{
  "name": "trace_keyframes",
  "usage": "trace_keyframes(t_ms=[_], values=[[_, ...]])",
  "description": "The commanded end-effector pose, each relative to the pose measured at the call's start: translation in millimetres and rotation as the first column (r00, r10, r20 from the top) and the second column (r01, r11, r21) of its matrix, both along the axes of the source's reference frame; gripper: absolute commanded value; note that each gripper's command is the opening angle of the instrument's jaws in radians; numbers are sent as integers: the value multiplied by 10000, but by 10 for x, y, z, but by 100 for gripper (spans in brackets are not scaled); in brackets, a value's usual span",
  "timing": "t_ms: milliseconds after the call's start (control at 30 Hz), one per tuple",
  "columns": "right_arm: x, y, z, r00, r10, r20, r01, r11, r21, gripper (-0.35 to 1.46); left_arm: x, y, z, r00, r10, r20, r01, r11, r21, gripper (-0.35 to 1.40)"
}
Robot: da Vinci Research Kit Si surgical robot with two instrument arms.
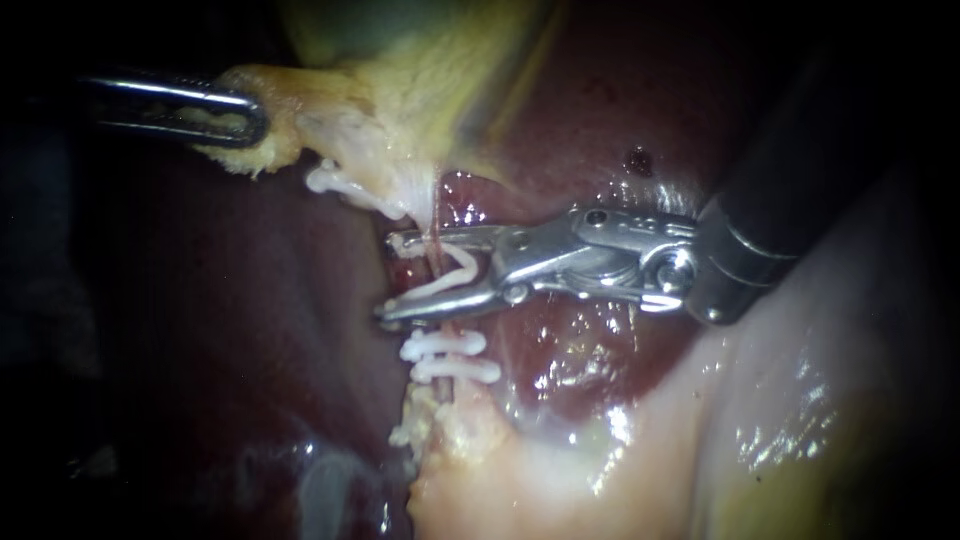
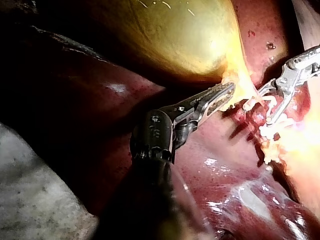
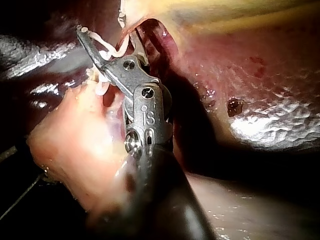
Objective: Clipping third clip right tube
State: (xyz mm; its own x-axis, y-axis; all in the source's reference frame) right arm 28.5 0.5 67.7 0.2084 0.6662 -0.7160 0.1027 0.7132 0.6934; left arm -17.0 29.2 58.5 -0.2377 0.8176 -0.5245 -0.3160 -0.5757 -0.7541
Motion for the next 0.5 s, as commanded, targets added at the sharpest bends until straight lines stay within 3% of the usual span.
trace_keyframes(t_ms=[33, 500], values=[[1, 1, 1, 10000, 19, -15, -19, 10000, -1, 50, 0, 0, 0, 10000, 1, -1, -1, 10000, -1, -35], [8, 3, 2, 9989, 99, -454, -77, 9988, 493, 50, 0, 0, 1, 10000, -2, -3, 2, 10000, -3, -35]])
